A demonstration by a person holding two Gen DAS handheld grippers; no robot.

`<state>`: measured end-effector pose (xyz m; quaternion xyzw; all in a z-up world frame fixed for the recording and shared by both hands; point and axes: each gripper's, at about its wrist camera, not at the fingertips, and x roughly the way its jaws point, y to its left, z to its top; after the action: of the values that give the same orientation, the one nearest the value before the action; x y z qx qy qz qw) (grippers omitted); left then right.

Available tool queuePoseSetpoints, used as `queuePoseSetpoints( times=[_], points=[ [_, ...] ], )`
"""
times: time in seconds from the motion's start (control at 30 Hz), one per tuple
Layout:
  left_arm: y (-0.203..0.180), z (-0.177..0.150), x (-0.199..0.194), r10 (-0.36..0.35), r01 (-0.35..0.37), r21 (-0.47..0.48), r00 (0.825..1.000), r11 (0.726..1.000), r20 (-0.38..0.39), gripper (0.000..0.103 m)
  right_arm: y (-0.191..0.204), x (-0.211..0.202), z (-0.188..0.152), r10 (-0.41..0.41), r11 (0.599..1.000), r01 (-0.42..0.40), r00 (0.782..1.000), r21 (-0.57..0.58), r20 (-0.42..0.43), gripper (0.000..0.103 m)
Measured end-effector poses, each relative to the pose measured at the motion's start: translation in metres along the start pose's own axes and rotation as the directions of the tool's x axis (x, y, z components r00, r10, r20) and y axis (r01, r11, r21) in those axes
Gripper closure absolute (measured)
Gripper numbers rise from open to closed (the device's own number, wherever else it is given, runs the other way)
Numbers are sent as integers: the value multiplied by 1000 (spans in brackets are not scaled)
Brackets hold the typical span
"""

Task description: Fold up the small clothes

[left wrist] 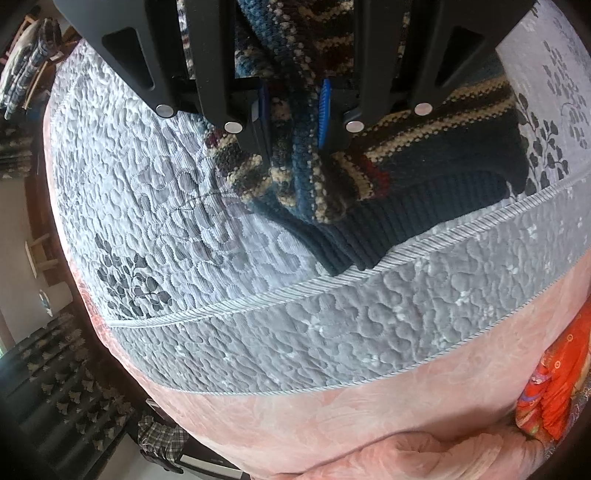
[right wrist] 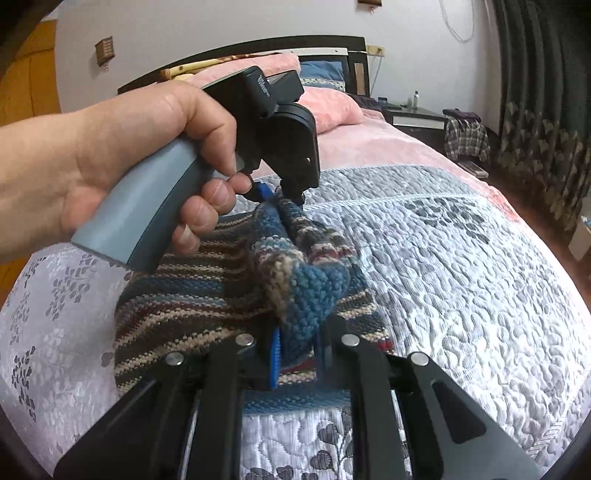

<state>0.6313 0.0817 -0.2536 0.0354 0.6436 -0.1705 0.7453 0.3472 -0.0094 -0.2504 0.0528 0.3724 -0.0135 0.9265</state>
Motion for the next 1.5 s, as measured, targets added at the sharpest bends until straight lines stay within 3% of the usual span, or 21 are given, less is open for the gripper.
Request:
queuePoseSetpoints(
  times=[0.37,0.6,0.63,0.7,0.77,0.8,0.83,0.9,0.97,1.03,1.07,1.13,1.2,1.27,1.3,1.43,1.47,1.5],
  points=[
    [-19,1,19,70,-71,40,997,997,18,82,-28,25,-8,37,997,-32,997,75,-66,91],
    [-25,0,19,37,-42,45,994,998,107,67,-68,51,-15,210,948,-166,967,272,-143,85],
    [-25,0,17,24,-30,45,992,999,123,63,-77,56,-16,255,924,-196,955,327,-148,84],
    [-21,0,8,-10,3,43,984,999,175,48,-97,66,-20,347,860,-248,925,445,-154,67],
    [-19,-1,-1,-24,14,48,977,999,210,43,-115,75,-26,421,799,-289,895,528,-147,60],
    [-16,-3,-8,-30,18,55,973,998,227,42,-122,79,-27,467,760,-319,874,567,-135,58],
    [-14,-4,-12,-34,20,60,972,998,233,42,-132,84,-29,534,696,-360,838,621,-113,56],
    [-7,-10,-22,-50,32,78,970,996,238,39,-140,89,-26,592,648,-401,800,647,-97,46],
    [3,-23,-36,-75,48,116,968,992,240,37,-144,97,-16,639,637,-439,760,633,-117,37],
    [17,-40,-48,-108,76,137,965,988,239,35,-144,111,-3,695,616,-474,703,629,-152,32],
    [25,-48,-53,-129,100,132,962,986,241,34,-141,122,9,732,605,-502,657,618,-183,28],
    [45,-65,-61,-199,179,103,952,978,232,34,-135,139,22,757,605,-517,611,606,-234,26],
    [75,-82,-63,-320,324,22,922,946,219,34,-126,157,42,768,615,-535,572,580,-286,26],
    [95,-96,-62,-379,397,-37,897,917,225,34,-117,177,61,780,610,-541,539,579,-318,26],
    [101,-102,-61,-394,414,-49,891,909,227,34,-111,185,68,782,611,-544,527,576,-332,26],
    [117,-118,-55,-451,479,-86,863,874,228,34,-94,208,81,756,648,-515,520,560,-397,32],
    [119,-120,-54,-458,489,-92,857,868,236,34,-93,212,84,745,662,-508,524,551,-413,43],
    [121,-122,-55,-465,499,-96,851,861,244,34,-91,215,86,728,682,-500,537,534,-427,66]
  ],
)
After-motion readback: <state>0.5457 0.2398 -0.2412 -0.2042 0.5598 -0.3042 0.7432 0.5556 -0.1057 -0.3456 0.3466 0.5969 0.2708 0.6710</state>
